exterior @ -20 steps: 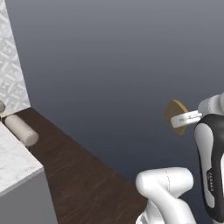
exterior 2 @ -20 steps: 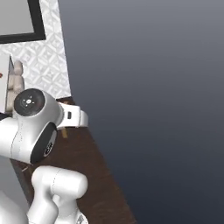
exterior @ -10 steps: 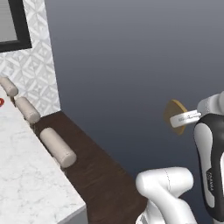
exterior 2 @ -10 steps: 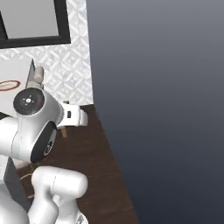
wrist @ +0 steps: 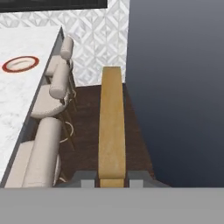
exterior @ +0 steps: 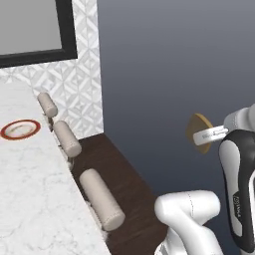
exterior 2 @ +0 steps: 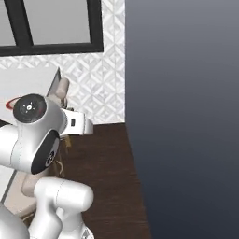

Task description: Start the toaster. Once the lever pops up, take the bread to the plate on the dining counter.

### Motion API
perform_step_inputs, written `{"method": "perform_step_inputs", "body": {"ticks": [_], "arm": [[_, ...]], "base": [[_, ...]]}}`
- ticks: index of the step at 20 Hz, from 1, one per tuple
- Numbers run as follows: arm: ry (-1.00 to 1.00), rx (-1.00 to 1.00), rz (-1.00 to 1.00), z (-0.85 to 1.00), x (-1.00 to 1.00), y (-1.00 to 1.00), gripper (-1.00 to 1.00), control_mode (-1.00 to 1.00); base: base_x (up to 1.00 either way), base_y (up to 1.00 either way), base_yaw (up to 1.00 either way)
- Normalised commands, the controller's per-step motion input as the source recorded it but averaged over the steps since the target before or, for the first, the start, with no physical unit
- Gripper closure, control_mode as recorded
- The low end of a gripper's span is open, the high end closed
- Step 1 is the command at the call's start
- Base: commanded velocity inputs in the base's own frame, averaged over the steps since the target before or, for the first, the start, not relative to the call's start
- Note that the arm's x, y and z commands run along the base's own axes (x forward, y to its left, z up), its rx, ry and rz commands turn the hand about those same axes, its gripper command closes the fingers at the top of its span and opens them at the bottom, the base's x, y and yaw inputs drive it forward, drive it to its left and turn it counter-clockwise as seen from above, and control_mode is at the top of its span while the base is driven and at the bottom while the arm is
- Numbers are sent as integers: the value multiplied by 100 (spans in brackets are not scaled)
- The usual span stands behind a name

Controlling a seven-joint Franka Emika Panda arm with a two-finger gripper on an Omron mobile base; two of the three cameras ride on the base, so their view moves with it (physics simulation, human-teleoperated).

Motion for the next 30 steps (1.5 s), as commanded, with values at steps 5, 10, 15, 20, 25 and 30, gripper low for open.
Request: {"method": "perform_step_inputs", "body": {"ticks": [5,10,15,20,25,30], "arm": [[0,0,0,0,0,0,100,100],[0,0,0,0,0,0,100,100],[0,0,0,0,0,0,100,100],[0,0,0,0,0,0,100,100],[0,0,0,0,0,0,100,100],[0,0,0,0,0,0,100,100]], "base": [[100,0,39],[100,-1,36],[100,-12,33],[100,-1,33],[85,0,38],[71,5,47]]}}
